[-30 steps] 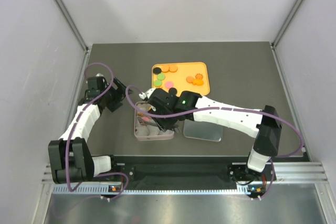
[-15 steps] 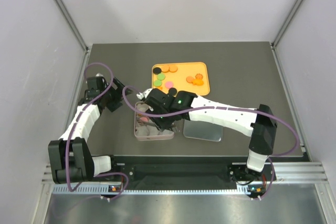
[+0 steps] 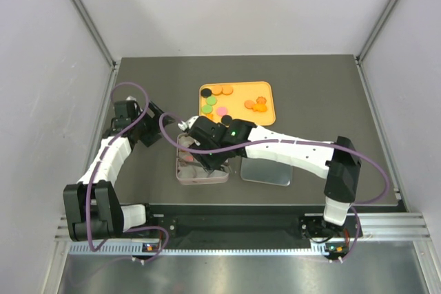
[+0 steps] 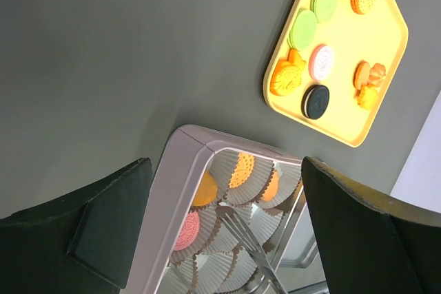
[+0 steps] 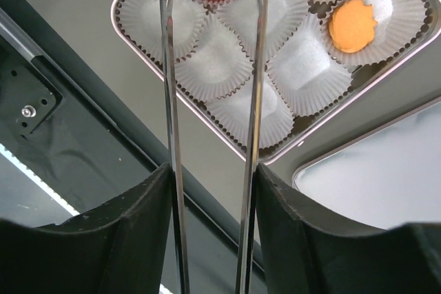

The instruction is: Pack the cookies

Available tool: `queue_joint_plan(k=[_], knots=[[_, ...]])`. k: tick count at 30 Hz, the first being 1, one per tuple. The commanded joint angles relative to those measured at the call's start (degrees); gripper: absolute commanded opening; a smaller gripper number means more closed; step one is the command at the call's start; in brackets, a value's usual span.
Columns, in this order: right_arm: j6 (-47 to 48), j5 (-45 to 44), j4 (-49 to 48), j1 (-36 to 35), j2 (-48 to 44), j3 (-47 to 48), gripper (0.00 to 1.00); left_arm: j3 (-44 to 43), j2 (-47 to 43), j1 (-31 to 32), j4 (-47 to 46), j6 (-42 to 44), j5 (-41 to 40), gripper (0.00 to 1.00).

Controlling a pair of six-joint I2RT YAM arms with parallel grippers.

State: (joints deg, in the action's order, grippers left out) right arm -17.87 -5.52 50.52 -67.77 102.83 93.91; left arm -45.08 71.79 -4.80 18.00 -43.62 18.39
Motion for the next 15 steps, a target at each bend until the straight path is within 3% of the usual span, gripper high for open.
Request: queue_joint_plan(k=[1, 8, 15], knots=[[-0.32, -0.90, -1.74, -1.05, 0.27, 3.65, 0.51, 0.43, -0.51, -0.39, -2.97, -0.24, 0.68, 0.94], [-0.06, -1.95, -0.96, -0.70, -2.45, 4.97, 0.50, 0.43, -0.51, -0.39, -3.06, -0.15, 0.77, 0.94], [1.08, -4.94, 1.94, 7.45, -9.74, 4.97, 0.50, 0.34, -0.42, -0.39, -3.15, -0.24, 1.21, 0.94]])
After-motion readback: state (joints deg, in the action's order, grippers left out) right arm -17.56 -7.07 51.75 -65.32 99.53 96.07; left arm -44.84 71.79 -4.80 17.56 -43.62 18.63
